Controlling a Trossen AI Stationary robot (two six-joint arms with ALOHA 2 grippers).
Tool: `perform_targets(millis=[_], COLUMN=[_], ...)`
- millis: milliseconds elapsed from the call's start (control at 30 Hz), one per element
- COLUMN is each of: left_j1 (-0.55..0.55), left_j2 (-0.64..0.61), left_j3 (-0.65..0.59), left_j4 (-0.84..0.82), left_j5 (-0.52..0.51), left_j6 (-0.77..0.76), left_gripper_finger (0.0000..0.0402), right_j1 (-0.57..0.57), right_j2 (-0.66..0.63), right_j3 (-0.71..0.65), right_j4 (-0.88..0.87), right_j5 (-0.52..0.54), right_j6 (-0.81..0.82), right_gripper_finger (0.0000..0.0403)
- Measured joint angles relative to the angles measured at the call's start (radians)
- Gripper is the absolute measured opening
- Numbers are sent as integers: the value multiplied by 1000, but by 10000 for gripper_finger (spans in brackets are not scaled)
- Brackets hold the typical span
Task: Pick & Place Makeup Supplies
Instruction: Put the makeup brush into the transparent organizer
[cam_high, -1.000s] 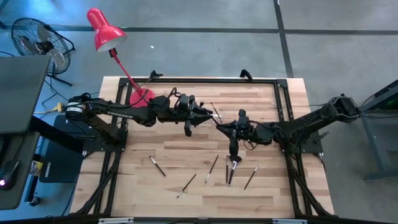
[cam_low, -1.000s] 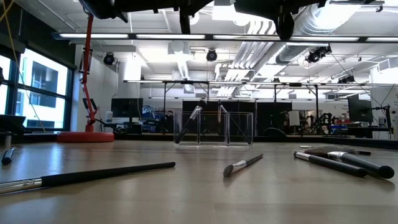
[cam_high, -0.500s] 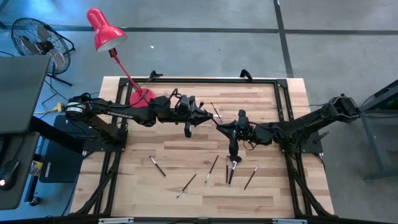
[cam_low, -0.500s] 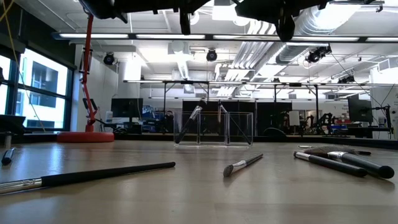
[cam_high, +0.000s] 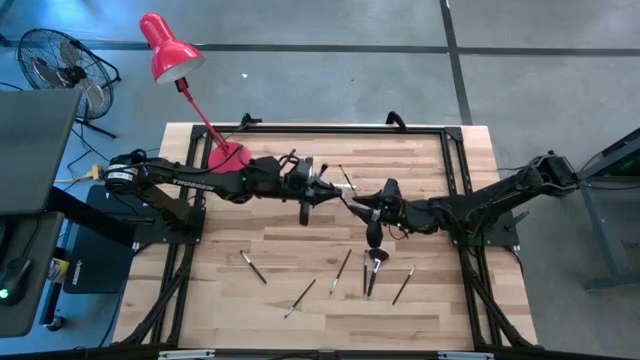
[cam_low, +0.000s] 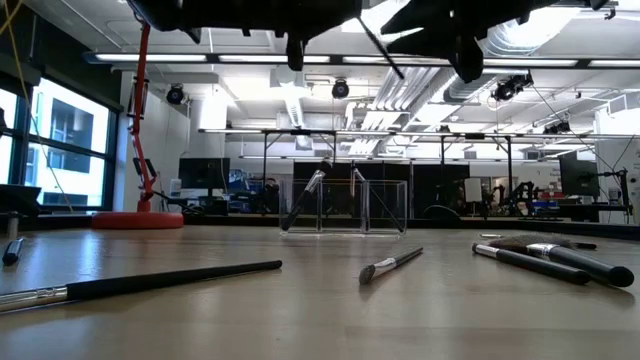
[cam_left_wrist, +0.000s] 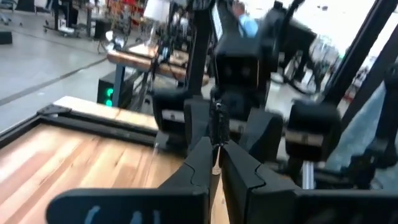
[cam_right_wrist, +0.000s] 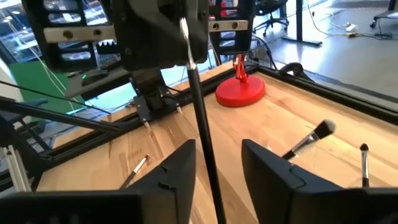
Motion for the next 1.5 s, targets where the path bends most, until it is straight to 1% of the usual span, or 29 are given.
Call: perform_targets(millis=[167, 300, 400, 567, 700, 767, 867, 967, 1033, 1200, 1367, 1500], left_j1=[7, 53, 115, 214, 249, 249, 248, 246, 248, 248, 248, 248], left_j2=[0, 0, 0, 19, 75, 106, 144, 187, 196, 192, 193, 193], left_j3=[0, 0, 0, 0, -2, 3, -1, 3, -2, 2, 0, 0], left_j4=[-114, -176, -182, -190, -175, -135, -139, -106, -135, -124, -140, -151], left_j5=[4, 2, 0, -3, -2, -10, -38, -78, -95, -100, -72, -62], left_j6=[35, 48, 48, 48, 45, 44, 44, 44, 38, 42, 40, 21], left_gripper_finger=[8, 8, 8, 8, 8, 9, 9, 9, 9, 13, 41, 62], right_j1=[0, 0, 0, -14, -61, -95, -152, -205, -236, -296, -328, -337], right_j2=[0, 0, 0, 0, -4, -9, -11, -11, -11, -11, -11, -11], right_j3=[0, 0, 0, 0, 0, 0, -1, -1, -1, -1, -1, -2], right_j4=[-79, -197, -301, -486, -609, -643, -645, -637, -621, -580, -563, -552], right_j5=[28, 57, 77, 92, 63, 25, -48, -102, -123, -182, -231, -235], right_j6=[51, 97, 153, 238, 242, 224, 138, 56, 16, -49, -82, -84], right_gripper_finger=[166, 178, 174, 155, 135, 127, 117, 111, 108, 101, 102, 102])
